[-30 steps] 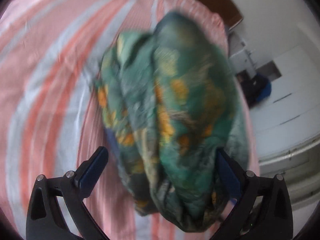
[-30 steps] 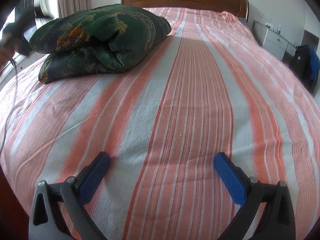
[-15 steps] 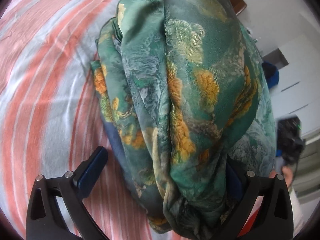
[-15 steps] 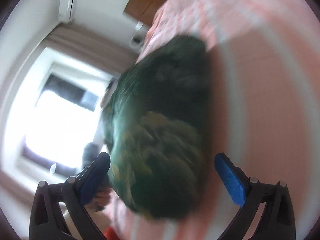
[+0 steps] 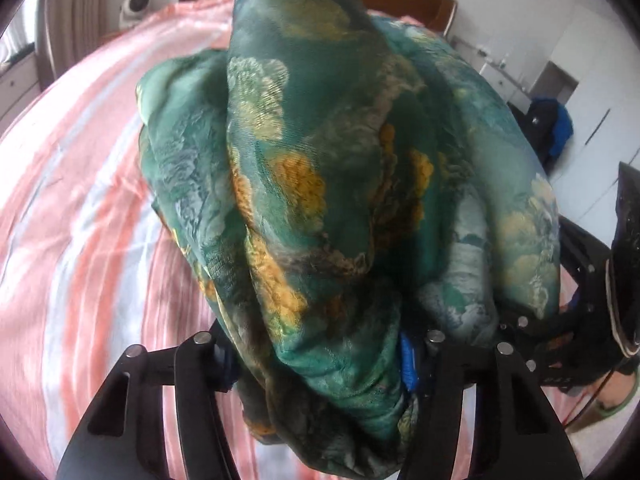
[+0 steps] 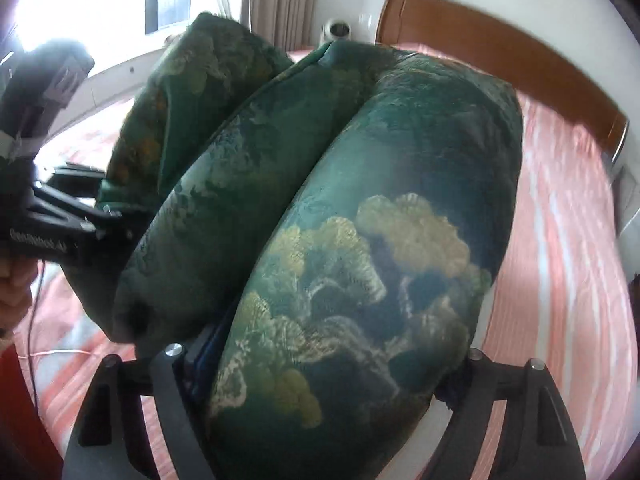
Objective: Fold large clothes
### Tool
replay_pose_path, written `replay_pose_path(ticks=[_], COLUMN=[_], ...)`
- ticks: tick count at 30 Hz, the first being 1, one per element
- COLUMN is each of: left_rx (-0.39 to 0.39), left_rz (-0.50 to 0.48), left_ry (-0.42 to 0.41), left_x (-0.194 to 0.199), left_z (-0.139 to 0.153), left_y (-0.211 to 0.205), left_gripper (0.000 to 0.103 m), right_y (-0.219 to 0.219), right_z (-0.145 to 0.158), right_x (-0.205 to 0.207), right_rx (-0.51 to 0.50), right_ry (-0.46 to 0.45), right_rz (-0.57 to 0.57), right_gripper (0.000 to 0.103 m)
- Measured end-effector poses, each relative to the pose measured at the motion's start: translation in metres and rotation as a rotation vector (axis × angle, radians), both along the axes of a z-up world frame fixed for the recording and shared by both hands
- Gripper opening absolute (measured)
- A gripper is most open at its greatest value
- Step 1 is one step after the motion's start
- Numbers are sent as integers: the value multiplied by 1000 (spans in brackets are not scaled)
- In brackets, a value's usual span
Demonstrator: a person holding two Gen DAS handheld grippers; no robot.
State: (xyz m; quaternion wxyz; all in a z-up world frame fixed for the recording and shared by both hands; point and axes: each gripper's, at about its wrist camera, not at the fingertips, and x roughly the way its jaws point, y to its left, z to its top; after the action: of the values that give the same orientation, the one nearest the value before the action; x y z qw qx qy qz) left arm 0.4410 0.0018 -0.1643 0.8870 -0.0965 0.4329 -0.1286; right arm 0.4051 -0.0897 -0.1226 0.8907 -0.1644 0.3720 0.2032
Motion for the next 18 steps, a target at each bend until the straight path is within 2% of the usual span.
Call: replay_pose_path(ticks=[4, 8, 12, 13, 14, 15, 16, 18], left_rx=[-12, 15, 38, 50, 61, 65, 79, 128], left_rz=[18, 26, 57, 74, 100, 140, 204, 348], left_ry=[-60, -151, -209, -222, -206, -180, -148, -106], left_x=[-11, -2, 22, 37, 57, 70, 82, 90], left_z=[22, 49, 65, 65, 59, 53, 45, 27], left_y=[2, -4, -1, 2, 11, 20, 31, 57], left_gripper=[60, 60, 60, 66, 79, 87, 102, 100], right_y=[6, 11, 17, 18, 20, 17, 12, -5], right_z=[27, 48, 66, 69, 70, 68, 62, 46], right_x=[-22, -22, -1, 11, 28, 41, 60, 86], right_rx=[30, 43, 66, 77, 107, 135, 192, 301], right_ry=[-106, -189, -221, -222, -213, -182, -108, 28], right_rz=[7, 1, -13, -20, -37, -52, -82, -148], right_gripper=[81, 81, 81, 81, 81, 84, 87, 97])
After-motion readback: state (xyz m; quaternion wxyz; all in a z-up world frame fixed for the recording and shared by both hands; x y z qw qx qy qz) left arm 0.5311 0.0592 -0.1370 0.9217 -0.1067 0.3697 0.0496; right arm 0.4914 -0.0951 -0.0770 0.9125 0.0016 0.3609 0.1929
